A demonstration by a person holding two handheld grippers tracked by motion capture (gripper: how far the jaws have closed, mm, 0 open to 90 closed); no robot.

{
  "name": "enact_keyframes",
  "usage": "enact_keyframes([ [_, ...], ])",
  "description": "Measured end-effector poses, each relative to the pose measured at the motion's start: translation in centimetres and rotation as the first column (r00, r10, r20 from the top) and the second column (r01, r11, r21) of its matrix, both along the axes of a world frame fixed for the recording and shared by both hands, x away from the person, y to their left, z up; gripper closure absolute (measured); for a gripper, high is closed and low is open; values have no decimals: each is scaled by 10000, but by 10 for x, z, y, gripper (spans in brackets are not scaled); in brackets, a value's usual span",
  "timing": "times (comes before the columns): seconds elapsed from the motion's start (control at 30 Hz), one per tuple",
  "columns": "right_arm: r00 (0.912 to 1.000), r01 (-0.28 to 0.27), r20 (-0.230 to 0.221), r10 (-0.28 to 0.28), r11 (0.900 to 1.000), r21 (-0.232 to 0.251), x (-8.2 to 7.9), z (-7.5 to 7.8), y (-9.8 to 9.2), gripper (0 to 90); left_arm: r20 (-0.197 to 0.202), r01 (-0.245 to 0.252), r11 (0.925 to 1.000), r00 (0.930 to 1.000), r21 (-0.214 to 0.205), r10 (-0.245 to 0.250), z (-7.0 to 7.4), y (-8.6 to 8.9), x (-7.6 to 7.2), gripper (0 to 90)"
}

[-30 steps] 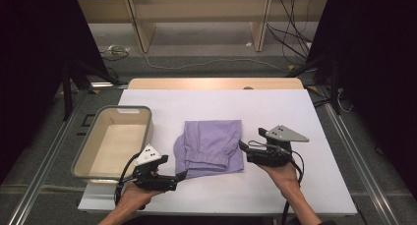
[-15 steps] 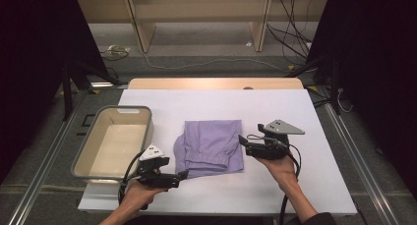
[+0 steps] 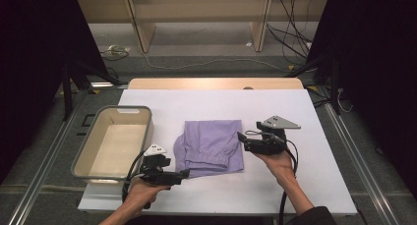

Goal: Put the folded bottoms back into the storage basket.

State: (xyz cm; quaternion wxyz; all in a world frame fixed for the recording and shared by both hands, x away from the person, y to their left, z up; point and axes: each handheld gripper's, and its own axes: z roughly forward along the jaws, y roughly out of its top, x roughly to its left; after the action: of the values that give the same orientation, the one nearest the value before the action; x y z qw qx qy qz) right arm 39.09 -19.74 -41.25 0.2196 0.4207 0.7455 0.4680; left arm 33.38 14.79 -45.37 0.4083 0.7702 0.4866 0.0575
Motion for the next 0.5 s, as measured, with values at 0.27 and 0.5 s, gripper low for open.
enact_keyframes([
  [0.27,9993,38,-363,-41,10000,-71,14,-5,0,205,-710,-372,9993,9968,-64,366,-6,0,8,117],
  [0.5,9984,76,-556,-82,9999,-109,24,-9,2,205,-1335,-791,9967,9881,-175,761,-11,-2,18,120],
])
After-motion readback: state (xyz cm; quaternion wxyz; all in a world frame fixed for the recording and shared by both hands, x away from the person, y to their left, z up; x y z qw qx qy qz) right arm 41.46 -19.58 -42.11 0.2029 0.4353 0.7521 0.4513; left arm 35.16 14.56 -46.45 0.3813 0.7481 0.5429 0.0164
